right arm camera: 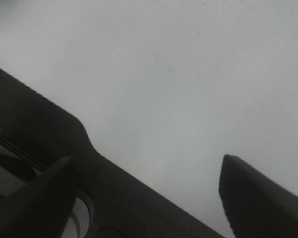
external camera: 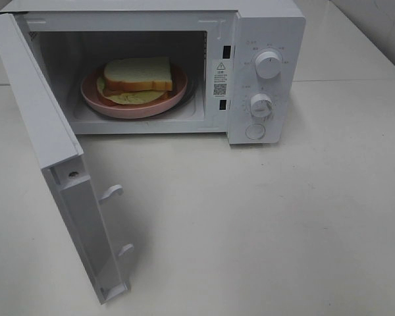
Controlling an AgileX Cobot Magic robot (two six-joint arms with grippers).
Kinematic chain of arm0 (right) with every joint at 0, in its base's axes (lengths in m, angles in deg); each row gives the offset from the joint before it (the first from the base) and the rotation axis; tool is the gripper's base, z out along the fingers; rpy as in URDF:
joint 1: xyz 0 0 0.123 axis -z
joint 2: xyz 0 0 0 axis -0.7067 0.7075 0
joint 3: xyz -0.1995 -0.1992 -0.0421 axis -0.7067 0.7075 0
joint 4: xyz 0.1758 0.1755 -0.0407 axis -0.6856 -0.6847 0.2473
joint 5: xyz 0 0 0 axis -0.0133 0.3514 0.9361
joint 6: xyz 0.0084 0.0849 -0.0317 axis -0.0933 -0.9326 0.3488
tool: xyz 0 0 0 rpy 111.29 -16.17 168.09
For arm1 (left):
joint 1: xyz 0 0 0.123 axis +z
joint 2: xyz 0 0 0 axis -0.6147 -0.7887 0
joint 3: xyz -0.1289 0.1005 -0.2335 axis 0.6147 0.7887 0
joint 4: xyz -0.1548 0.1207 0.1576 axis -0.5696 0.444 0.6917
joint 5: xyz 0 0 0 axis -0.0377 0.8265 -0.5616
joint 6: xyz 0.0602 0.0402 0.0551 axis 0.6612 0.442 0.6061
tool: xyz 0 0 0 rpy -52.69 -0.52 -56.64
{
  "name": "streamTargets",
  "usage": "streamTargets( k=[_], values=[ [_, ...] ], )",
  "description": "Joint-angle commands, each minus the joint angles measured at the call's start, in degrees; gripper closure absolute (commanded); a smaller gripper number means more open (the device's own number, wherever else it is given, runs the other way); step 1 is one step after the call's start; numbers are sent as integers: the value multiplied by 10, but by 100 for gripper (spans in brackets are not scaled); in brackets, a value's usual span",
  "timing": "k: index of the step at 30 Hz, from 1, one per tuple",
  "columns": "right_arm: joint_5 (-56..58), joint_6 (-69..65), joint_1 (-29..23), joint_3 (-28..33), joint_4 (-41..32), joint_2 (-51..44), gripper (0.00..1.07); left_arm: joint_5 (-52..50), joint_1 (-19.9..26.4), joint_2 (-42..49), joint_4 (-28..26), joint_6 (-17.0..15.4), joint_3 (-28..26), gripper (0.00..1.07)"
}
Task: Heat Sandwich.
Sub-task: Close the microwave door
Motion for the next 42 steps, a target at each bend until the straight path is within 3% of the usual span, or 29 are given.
streamTargets(
  k=[1,17,21,29,42],
  values=[
    [14,-5,1,2,-6,-50,31,-6,2,11,2,-2,0,7],
    [-40,7,136,2,-5,-173,31,-6,2,11,2,-2,0,7],
    [-65,7,186,21,-2,-195,31,-6,2,11,2,-2,0,7],
    [-123,3,272,126,-9,-249,31,-6,2,11,2,-2,0,7],
    [-127,8,341,126,-15,-303,31,-6,2,11,1,-2,0,7]
  ],
)
